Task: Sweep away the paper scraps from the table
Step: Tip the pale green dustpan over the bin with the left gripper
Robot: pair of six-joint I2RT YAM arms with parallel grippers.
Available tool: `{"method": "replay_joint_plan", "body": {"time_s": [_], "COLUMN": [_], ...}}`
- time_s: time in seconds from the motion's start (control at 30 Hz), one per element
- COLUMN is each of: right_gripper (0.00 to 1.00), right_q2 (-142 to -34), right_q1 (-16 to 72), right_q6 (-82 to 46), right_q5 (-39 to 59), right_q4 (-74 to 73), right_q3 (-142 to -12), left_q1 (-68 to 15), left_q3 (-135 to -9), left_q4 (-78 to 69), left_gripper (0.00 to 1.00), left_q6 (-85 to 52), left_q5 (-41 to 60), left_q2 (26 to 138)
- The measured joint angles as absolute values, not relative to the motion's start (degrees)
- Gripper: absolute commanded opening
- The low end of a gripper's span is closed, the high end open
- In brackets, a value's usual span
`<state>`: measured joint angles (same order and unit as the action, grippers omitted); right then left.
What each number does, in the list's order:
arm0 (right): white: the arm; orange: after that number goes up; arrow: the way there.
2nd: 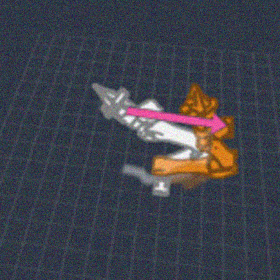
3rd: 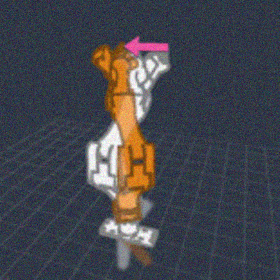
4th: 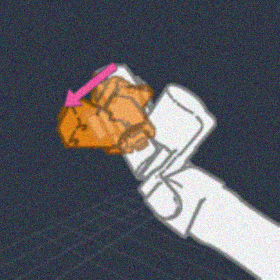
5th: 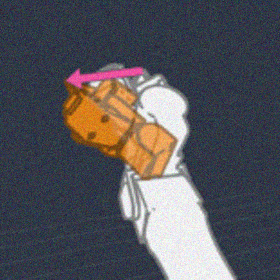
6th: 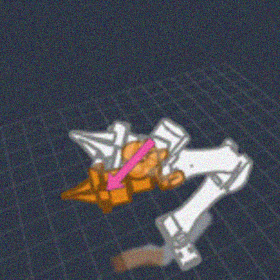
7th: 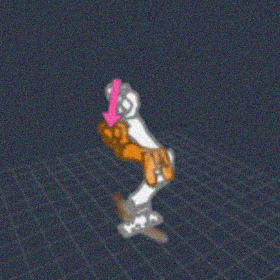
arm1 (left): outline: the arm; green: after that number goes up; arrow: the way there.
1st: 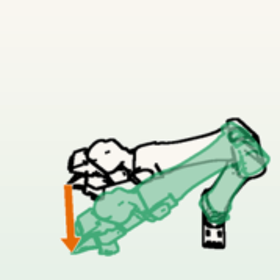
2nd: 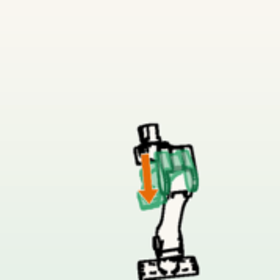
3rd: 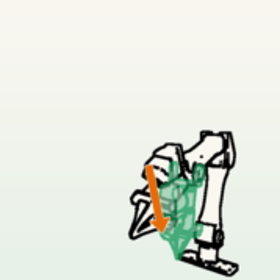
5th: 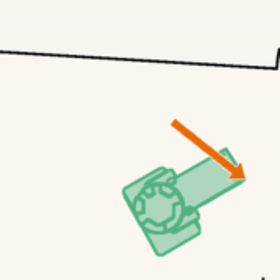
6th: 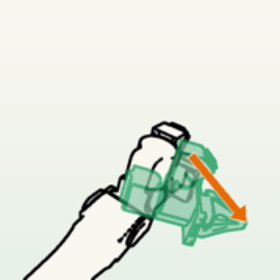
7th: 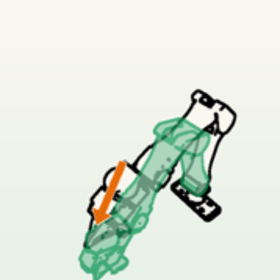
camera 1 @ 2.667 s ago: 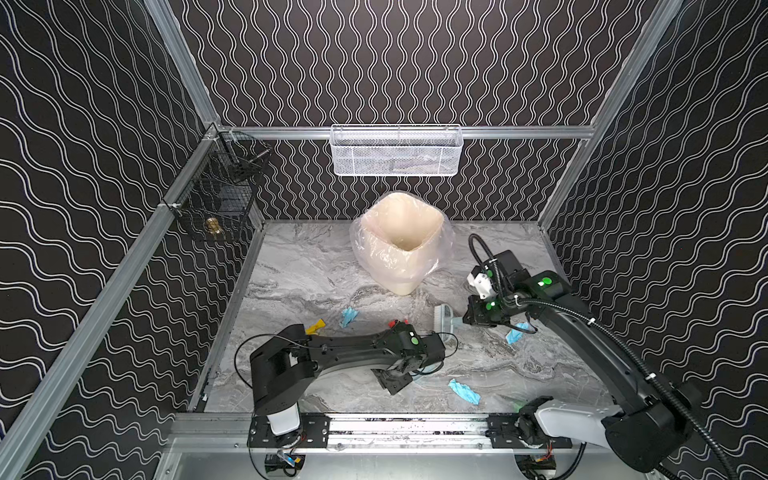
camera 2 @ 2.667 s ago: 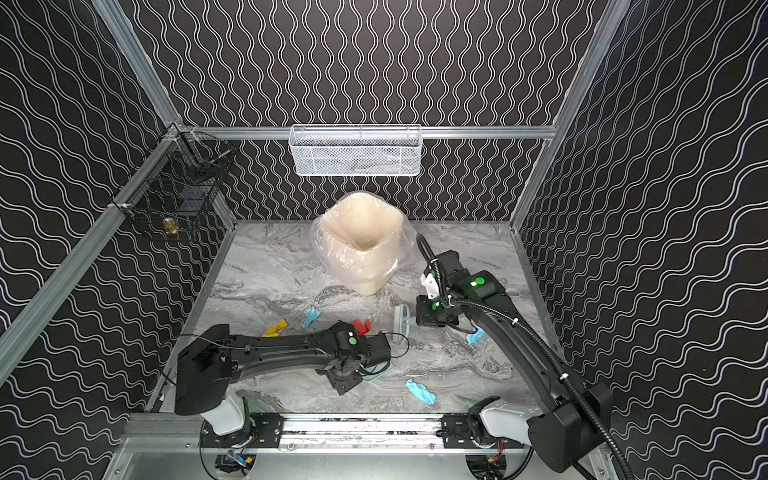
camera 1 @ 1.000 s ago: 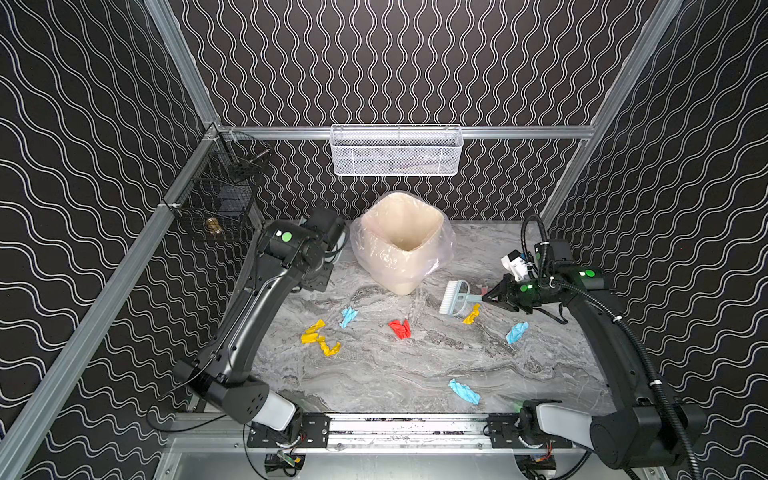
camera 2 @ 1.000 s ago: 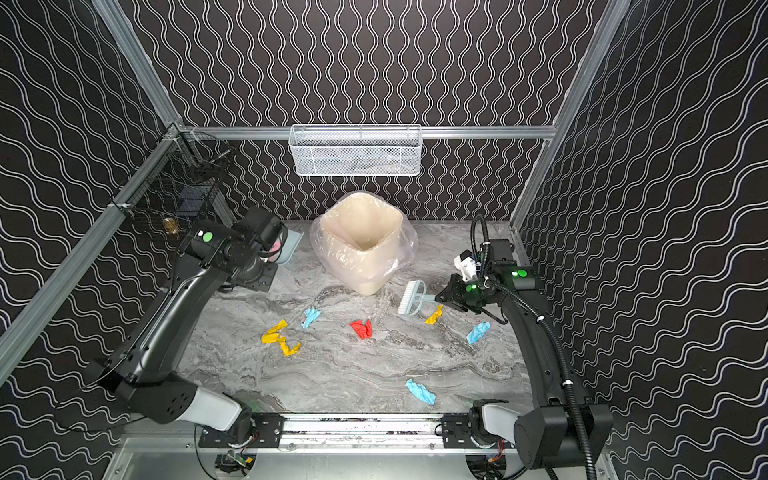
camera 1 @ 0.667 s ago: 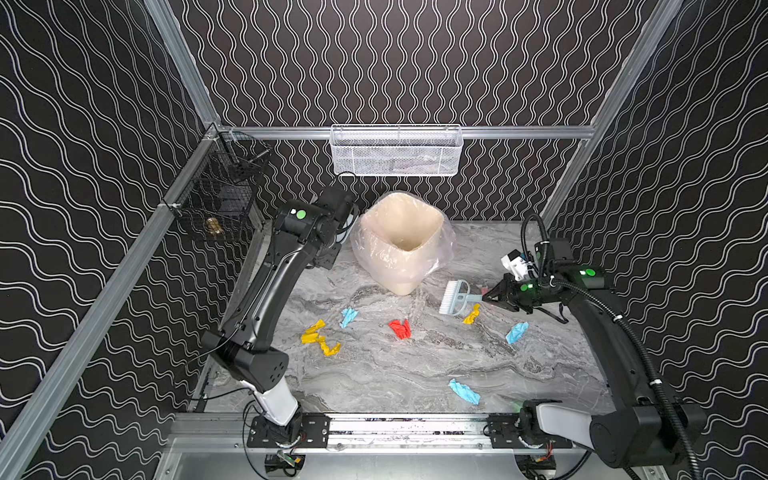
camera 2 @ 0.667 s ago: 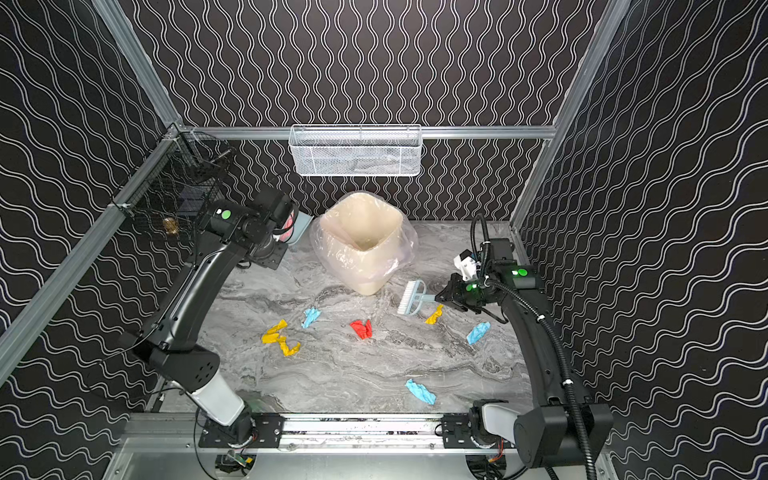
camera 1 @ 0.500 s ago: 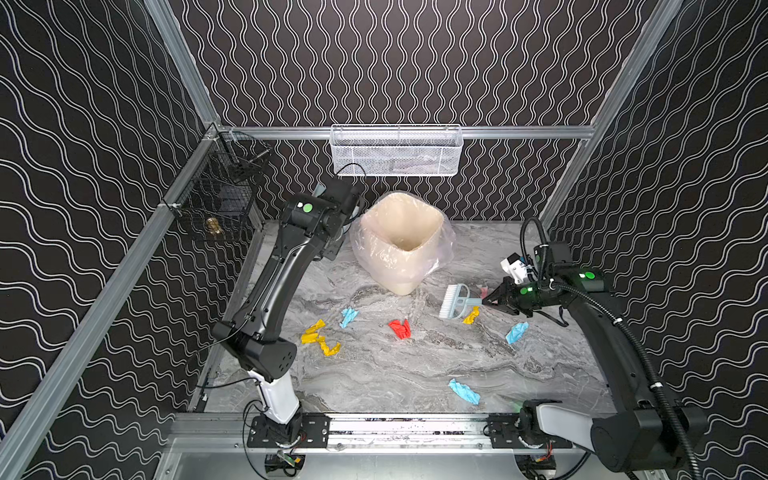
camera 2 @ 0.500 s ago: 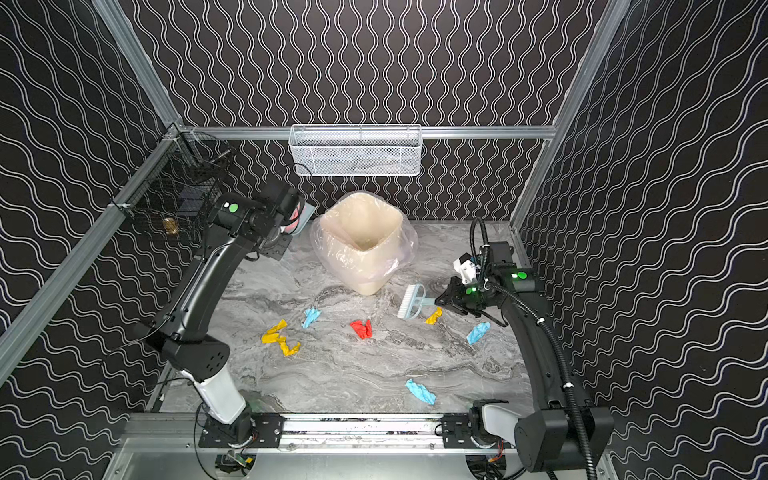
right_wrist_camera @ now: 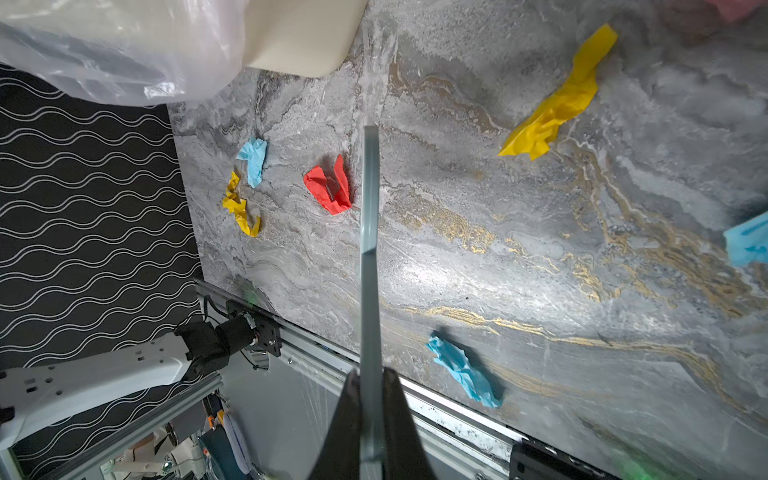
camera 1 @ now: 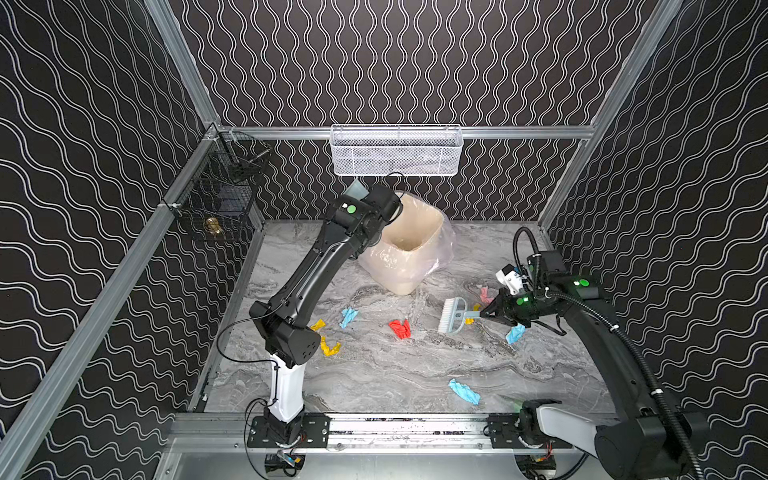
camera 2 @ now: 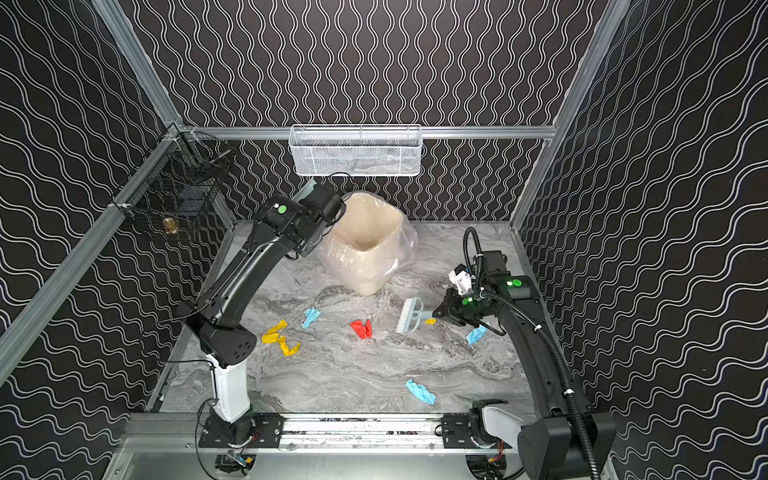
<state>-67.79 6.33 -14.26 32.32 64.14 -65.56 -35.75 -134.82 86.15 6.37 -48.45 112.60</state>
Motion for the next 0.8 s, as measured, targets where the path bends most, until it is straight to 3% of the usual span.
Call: {"method": "replay_joint_plan", "body": {"time_s": [0.37,0.8], "right_gripper": [0.0,0.0], "right_q2": [-67.4,-66.9], "right_q1": [7.5,8.3], "right_q6": [-14.1,-14.1], "right_q5": [32.2,32.2], "right_q4": [64.9,64.8], "right_q3": [-64.4,-64.4], "left_q1": [-41.1,-45.0], "left_q3": [-131.4,-131.7], "left_q4": [85.0,78.8], "left_gripper": [0.0,0.0], "left_q6": [11.1,26.8], "left_q5": [-60.0,-75.1], "left_q2": [113.4,118.9]}}
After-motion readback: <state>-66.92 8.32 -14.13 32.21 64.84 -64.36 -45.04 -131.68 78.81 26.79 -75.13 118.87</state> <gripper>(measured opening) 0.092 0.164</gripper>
